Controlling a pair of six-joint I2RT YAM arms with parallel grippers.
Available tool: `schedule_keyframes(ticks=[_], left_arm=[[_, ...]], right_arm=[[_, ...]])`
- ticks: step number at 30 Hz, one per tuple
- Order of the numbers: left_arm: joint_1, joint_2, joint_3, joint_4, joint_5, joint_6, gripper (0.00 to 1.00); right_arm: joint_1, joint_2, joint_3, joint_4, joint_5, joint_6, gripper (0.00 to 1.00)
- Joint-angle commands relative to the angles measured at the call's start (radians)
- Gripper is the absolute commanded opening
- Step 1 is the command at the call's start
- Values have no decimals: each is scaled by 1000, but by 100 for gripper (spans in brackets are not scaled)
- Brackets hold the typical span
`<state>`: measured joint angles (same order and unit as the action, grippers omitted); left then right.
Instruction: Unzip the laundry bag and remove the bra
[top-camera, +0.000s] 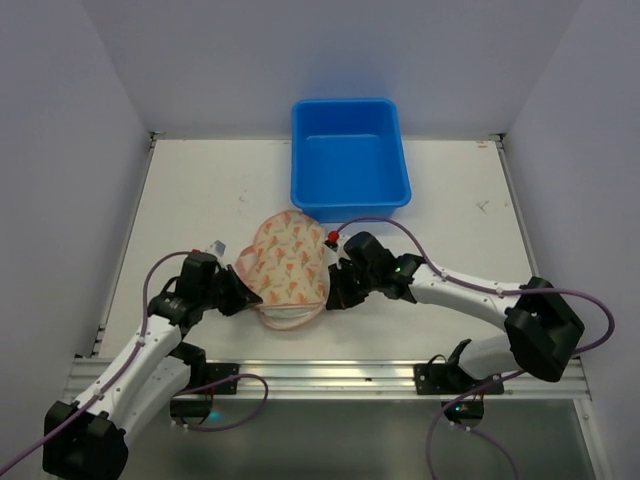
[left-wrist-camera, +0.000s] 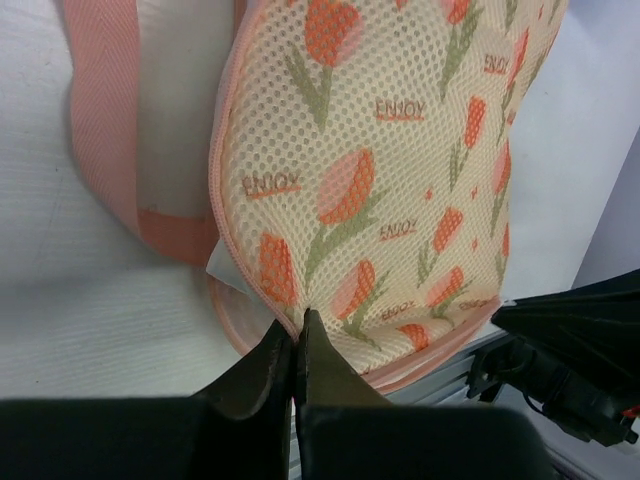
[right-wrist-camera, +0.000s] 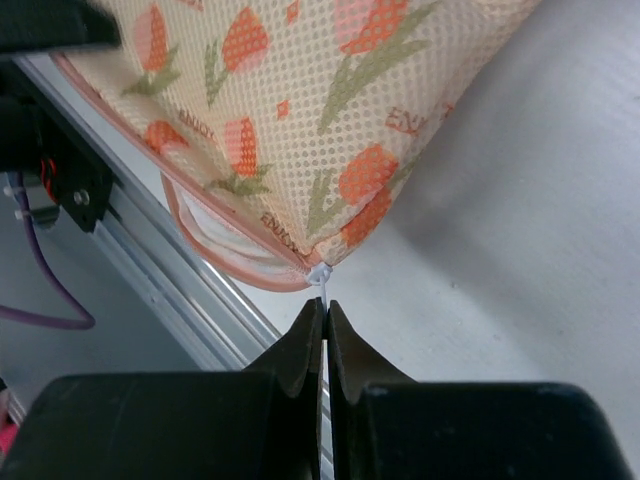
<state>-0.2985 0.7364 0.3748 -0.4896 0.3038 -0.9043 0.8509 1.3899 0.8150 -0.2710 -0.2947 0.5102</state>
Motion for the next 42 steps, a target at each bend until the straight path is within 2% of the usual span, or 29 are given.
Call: schedule_keyframes(ticks=[1,3,5,7,8,9,10,11,12,14,15,17,20,22,24,25,27,31,39,42], left_arm=[[12,-5,53,-82,14,97,0],[12,-14,59,-101,21,122,1],[12,-28,50,-110,34,137,2],[12,-37,46,-113,47,154,10],[12,-49,46,-115,46,156,28],[12,-54,49,-116,35,151,37],[12,-58,55,-116,29,145,46],[12,-64,71,-115,23,140,66],[12,-65,82,-113,2,134,73],[12,-52,137,-119,-34,140,85],[12,-42,160,-133,-87,165,88],[12,9,245,-145,-141,200,91],[12,96,329,-75,-193,315,91],[12,154,372,-28,-151,366,89],[10,310,424,15,-73,427,87],[10,311,435,28,-42,442,87],[10,415,453,57,29,476,83],[9,540,489,97,40,505,74],[2,678,538,157,73,510,43],[-2,710,550,157,74,512,40]], right_arm=[[52,-29,-27,-105,-12,-13,0],[109,-32,-28,-105,-32,19,0],[152,-37,-39,-97,-41,46,8],[158,-63,-66,-80,-60,82,15],[158,-77,-74,-70,-61,94,20],[160,-90,-77,-74,-38,96,38],[158,-116,-76,-83,-26,96,43],[160,-129,-60,-114,-14,90,48],[158,-140,-48,-134,5,80,60],[157,-173,-1,-192,77,54,68],[157,-184,13,-212,107,45,75],[154,-222,42,-246,196,18,80],[139,-281,56,-258,282,-2,86],[129,-316,53,-257,314,-10,89],[106,-371,46,-251,368,-12,93],[106,-390,43,-251,380,-13,94],[91,-448,35,-240,411,-16,96],[68,-538,-2,-215,451,-15,98],[16,-595,-45,-189,444,-18,99],[8,-591,-51,-182,437,-18,99]])
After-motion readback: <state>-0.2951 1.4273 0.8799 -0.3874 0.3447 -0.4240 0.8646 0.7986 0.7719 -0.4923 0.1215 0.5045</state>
